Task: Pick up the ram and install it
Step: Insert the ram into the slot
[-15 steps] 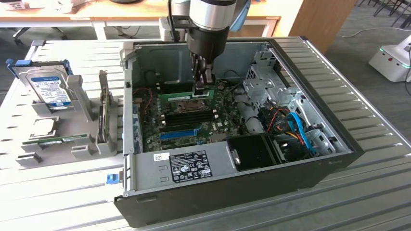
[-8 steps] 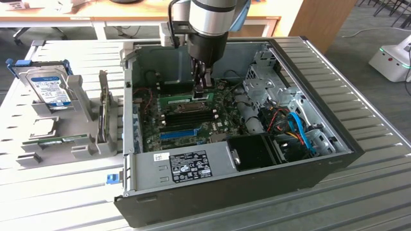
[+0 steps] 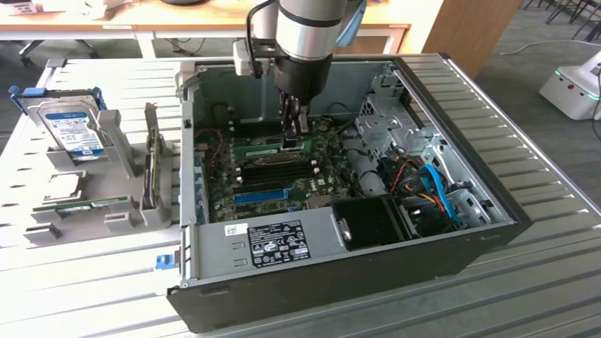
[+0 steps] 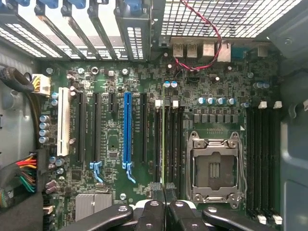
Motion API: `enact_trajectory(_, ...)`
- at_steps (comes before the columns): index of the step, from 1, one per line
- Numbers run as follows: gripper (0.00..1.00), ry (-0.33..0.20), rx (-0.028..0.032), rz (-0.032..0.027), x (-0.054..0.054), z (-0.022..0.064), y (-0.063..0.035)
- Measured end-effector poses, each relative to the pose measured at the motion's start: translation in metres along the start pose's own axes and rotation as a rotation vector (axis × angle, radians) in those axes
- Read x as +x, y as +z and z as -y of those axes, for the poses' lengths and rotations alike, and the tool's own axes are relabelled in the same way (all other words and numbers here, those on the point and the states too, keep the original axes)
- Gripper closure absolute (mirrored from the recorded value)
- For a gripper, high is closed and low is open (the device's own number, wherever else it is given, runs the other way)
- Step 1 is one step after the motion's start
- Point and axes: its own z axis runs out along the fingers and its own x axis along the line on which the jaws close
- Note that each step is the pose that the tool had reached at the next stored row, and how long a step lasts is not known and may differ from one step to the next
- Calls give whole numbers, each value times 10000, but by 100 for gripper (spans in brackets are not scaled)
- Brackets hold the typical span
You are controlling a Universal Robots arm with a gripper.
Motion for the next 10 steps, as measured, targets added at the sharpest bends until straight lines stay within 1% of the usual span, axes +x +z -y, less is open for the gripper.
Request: enact_trajectory(10,89,0,0,0,3,6,147)
